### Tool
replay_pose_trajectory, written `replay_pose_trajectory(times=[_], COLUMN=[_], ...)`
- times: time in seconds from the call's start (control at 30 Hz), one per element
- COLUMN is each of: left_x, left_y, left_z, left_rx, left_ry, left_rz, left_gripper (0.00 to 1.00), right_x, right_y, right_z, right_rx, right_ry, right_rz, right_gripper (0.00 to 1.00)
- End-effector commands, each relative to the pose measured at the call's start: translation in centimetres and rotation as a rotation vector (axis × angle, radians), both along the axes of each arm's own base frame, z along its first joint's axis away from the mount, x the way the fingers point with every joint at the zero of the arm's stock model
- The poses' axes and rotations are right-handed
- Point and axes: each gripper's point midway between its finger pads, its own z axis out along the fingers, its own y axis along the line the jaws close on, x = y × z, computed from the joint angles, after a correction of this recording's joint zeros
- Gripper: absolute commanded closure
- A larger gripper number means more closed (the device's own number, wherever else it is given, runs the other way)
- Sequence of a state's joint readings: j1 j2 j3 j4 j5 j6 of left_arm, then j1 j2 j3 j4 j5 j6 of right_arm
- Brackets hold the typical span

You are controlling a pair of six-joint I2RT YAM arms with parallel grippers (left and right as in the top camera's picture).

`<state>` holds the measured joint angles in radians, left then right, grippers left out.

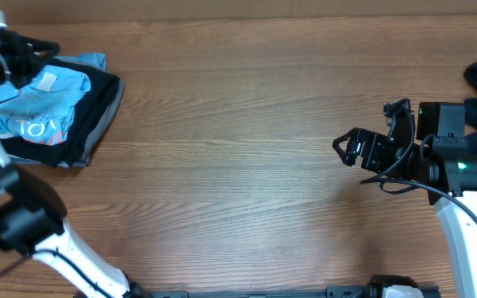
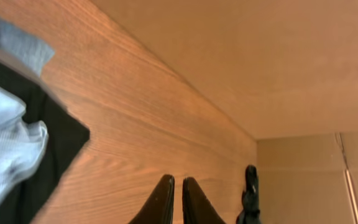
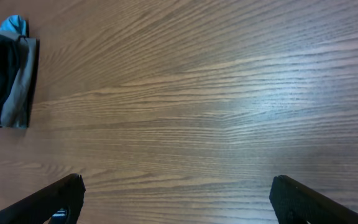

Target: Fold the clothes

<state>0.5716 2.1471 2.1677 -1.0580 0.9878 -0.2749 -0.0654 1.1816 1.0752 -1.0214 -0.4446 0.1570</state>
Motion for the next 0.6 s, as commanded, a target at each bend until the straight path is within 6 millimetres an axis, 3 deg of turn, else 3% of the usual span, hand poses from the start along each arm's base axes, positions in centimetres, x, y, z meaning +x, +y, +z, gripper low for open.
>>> replay_pose_trajectory(times=[0.0,0.03,0.07,0.17,0.23,0.27,0.3,0.57], left_x=[-2.0,-2.0,-1.9,-1.3,-0.5,-0.3,0.0,-2.3], left_y=[-1.4,-2.3,-4.7,-9.1,-14.3,-15.7,-18.3,-31.3], left_z=[3.5,3.4,3.2,2.9,2.1,1.8,1.3,0.2], left_rx=[0.123,0.163,0.243,0.321,0.394,0.412,0.453,0.552], left_ry=[-0.006,0.015,0.050,0.065,0.066,0.063,0.057,0.017], left_rz=[0.011,0.005,-0.018,-0.086,-0.174,-0.196,-0.238,-0.474], left_gripper=[0.91,0.91,0.90,0.84,0.56,0.28,0.00,0.00], right_x=[0.2,0.2,0.2,0.2,0.2,0.2,0.2,0.2], right_y=[-0.1,-0.1,-0.1,-0.1,-0.1,-0.1,-0.1,-0.1], right_z=[0.4,0.4,0.4,0.4,0.4,0.4,0.4,0.4], right_rx=[-0.002,-0.002,-0.002,-0.002,-0.002,-0.002,-0.002,-0.002], right_ry=[-0.013,-0.013,-0.013,-0.013,-0.013,-0.013,-0.013,-0.013], right_rz=[-0.001,-0.001,-0.001,-0.001,-0.001,-0.001,-0.001,-0.001], right_gripper=[0.00,0.00,0.00,0.00,0.00,0.00,0.00,0.00])
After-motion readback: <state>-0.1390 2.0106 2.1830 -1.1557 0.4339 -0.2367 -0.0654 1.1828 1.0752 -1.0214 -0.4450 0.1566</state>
